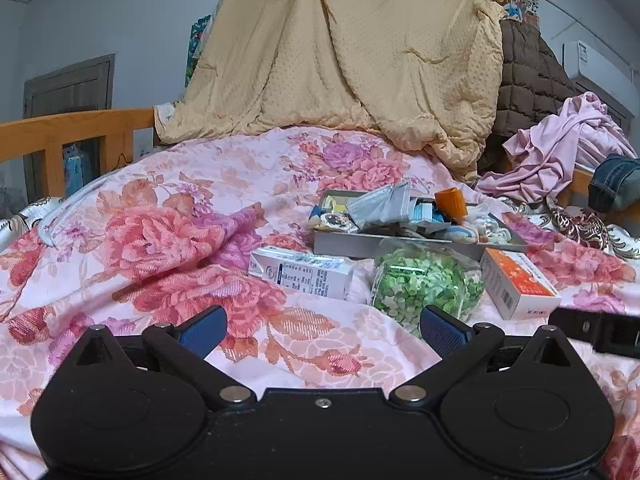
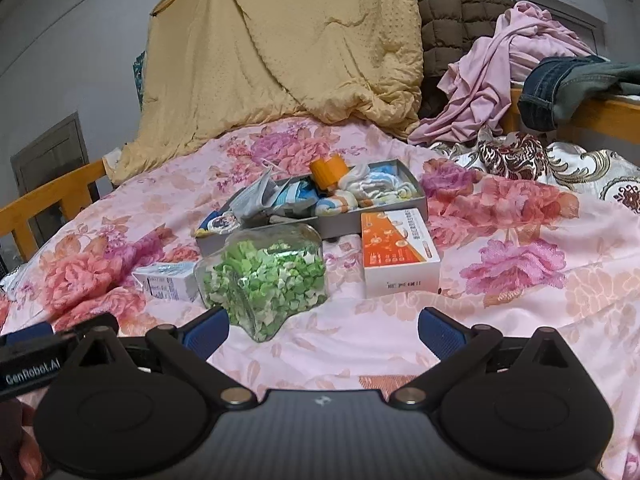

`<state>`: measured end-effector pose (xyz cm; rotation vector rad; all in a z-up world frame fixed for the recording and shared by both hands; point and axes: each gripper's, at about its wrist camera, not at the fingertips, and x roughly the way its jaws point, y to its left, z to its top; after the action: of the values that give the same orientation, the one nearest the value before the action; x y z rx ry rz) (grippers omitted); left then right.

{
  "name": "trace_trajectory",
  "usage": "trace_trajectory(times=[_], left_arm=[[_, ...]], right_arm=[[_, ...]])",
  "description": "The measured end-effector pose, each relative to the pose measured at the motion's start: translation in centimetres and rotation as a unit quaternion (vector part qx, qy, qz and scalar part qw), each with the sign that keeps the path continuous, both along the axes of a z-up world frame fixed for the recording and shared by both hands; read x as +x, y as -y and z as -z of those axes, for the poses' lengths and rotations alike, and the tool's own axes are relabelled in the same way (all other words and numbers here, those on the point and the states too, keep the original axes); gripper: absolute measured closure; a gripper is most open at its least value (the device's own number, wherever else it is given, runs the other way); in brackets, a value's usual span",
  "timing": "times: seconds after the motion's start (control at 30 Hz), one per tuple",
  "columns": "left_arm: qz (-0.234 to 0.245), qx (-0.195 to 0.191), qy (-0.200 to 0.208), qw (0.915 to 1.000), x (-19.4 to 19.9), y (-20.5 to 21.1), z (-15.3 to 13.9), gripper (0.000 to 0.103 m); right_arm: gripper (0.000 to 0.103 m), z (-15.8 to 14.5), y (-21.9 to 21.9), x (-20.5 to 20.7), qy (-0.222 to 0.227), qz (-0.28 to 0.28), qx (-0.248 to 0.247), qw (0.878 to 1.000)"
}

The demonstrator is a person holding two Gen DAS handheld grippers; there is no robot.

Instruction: Organize soft objects

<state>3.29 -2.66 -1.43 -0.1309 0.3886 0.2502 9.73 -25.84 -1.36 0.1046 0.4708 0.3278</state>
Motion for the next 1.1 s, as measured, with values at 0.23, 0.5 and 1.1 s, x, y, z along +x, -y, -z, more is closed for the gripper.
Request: trace_trajectory(times=[0.23,0.5,1.1], left_arm=[[-0.005,-0.003,0.001,1.0,0.0,-0.21,0.02,0.001],[-0.004,-0.005,0.016,0.9998,-0.38,-0.15,-0.07,0.001],[0.0,-0.007,0.014,0.9999,-0.45,-0.04,0.11,0.001]], right_arm=[[0.0,0.23,-0.82,-0.25,0.026,-0.005,-0.027,0.999],[0.0,0.35,-0.89,-0.17,0.034,0.001,-0.032,0.999],[0.0,0.4,-0.86,-0.09,0.034,0.0,-0.032,0.999]])
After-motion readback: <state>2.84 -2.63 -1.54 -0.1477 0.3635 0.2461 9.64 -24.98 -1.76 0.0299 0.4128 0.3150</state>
